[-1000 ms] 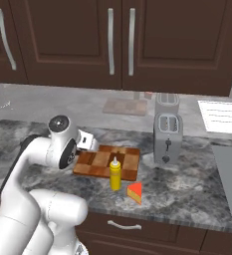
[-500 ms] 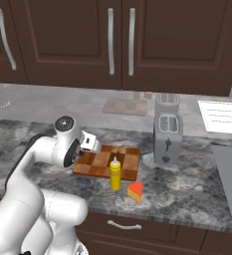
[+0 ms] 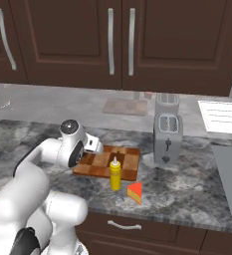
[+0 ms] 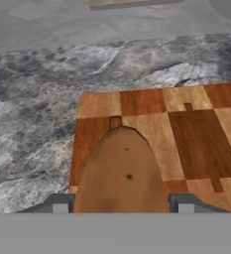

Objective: Retrieve the reheated potato from the microwave, then place the potato, cheese, and condiment on the cutting board.

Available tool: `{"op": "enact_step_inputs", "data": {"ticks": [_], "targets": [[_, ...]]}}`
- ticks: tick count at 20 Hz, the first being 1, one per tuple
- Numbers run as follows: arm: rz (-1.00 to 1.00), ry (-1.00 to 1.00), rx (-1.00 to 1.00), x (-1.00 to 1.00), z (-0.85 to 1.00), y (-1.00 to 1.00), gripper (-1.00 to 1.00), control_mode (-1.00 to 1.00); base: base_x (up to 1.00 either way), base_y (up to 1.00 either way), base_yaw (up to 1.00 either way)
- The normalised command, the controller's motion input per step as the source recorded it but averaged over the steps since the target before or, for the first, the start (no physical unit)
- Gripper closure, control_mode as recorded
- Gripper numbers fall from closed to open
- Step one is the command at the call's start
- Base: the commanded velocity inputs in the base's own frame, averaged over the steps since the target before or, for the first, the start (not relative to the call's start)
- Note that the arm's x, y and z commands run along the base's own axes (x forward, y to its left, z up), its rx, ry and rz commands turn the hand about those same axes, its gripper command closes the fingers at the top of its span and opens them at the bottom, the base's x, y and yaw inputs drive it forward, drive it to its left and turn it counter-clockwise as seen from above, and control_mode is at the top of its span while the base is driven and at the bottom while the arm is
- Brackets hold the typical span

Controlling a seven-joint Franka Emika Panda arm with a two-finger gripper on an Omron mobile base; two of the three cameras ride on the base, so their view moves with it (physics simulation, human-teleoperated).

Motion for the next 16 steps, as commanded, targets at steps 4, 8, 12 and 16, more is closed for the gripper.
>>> {"op": "enact_step_inputs", "data": {"ticks": [4, 8, 12, 16], "targets": [[0.0, 0.0, 0.0, 0.25, -0.24, 0.0, 1.0, -1.0, 0.0, 0.0, 0.0], [0.0, 0.0, 0.0, 0.22, -0.24, 0.03, 1.0, -1.0, 0.0, 0.0, 0.0], [0.0, 0.0, 0.0, 0.25, -0.19, 0.0, 1.0, -1.0, 0.0, 0.0, 0.0], [0.0, 0.0, 0.0, 0.17, -0.23, 0.0, 1.0, -1.0, 0.0, 0.0, 0.0]]}}
